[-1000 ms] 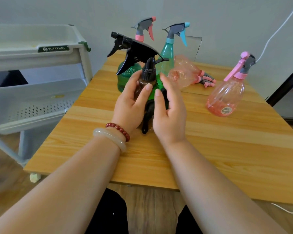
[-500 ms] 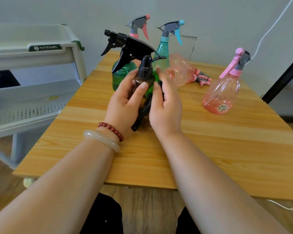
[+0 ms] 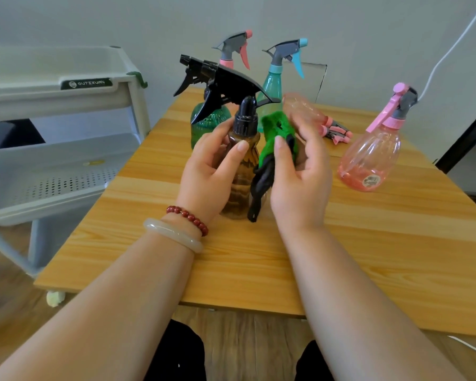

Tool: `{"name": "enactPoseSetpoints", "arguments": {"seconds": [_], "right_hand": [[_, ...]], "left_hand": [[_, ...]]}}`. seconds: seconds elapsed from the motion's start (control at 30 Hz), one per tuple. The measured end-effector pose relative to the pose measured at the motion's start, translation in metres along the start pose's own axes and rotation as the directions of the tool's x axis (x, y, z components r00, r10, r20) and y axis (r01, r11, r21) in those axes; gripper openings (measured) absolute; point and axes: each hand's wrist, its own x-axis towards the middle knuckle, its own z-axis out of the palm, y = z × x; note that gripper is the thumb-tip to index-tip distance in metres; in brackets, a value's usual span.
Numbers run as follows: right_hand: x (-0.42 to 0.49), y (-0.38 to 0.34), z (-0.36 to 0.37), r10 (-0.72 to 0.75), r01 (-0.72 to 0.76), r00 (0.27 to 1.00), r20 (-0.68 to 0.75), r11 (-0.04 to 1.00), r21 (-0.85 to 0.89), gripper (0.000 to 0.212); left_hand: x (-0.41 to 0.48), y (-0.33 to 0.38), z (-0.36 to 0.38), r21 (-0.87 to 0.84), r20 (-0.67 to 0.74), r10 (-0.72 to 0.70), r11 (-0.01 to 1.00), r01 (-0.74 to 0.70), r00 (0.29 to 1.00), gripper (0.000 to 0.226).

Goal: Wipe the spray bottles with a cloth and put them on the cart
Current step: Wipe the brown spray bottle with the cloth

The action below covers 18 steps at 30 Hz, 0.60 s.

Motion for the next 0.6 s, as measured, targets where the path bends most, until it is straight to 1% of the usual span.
{"name": "enactPoseSetpoints", "arguments": {"seconds": [0.07, 0.13, 0.17, 0.27, 0.3, 0.37, 0.43, 0.5, 0.57, 0.6], "right_hand": [[-0.0029, -0.0038, -0.0018, -0.095, 0.095, 0.995, 0.026, 0.995, 0.014, 0.028], [-0.0017, -0.0036, 0.0003, -0.131, 0.133, 0.989, 0.075, 0.991, -0.023, 0.027], [0.0001, -0.0021, 0.0011, -0.104, 0.109, 0.99, 0.091, 0.993, -0.044, 0.027], [0.0038, 0.0019, -0.0002, 0.053, -0.047, 0.987, 0.15, 0.998, -0.04, 0.024], [0.0027, 0.0011, -0.0012, 0.056, -0.051, 0.986, 0.157, 0.998, -0.036, 0.024], [-0.0008, -0.0031, -0.0041, -0.035, 0.035, 0.991, 0.132, 0.999, -0.003, 0.024], [-0.0039, -0.0065, -0.0056, -0.129, 0.127, 0.987, 0.095, 0.991, 0.029, 0.03], [-0.0039, -0.0068, -0.006, -0.163, 0.161, 0.985, 0.057, 0.986, 0.036, 0.033], [-0.0032, -0.0062, -0.0049, -0.175, 0.174, 0.985, 0.015, 0.985, 0.011, 0.03], [-0.003, -0.0063, -0.0042, -0.151, 0.151, 0.989, -0.01, 0.988, 0.017, 0.027]], "left_hand": [[-0.0012, -0.0001, 0.0003, 0.005, -0.025, 0.005, 1.0, -0.005, 1.0, 0.034], [-0.0019, 0.001, -0.0003, 0.026, -0.038, 0.02, 0.999, -0.019, 0.999, 0.032], [-0.0023, 0.0017, -0.001, 0.029, -0.039, 0.021, 0.999, -0.02, 0.999, 0.031], [-0.0029, 0.0011, -0.0019, 0.001, -0.028, 0.01, 1.0, -0.01, 1.0, 0.028], [-0.0034, 0.0008, -0.0019, 0.0, -0.02, 0.012, 1.0, -0.012, 1.0, 0.027], [-0.0053, 0.0016, -0.0022, 0.003, 0.005, 0.021, 1.0, -0.021, 1.0, 0.03], [-0.0065, 0.0033, -0.0024, -0.031, 0.044, 0.034, 0.999, -0.032, 0.998, 0.037], [-0.0082, 0.0049, -0.0013, -0.048, 0.074, 0.067, 0.997, -0.063, 0.995, 0.037], [-0.0072, 0.0056, -0.0005, 0.005, 0.048, 0.069, 0.998, -0.069, 0.996, 0.031], [-0.0062, 0.0059, -0.0007, 0.037, 0.032, 0.063, 0.997, -0.065, 0.997, 0.027]]}}
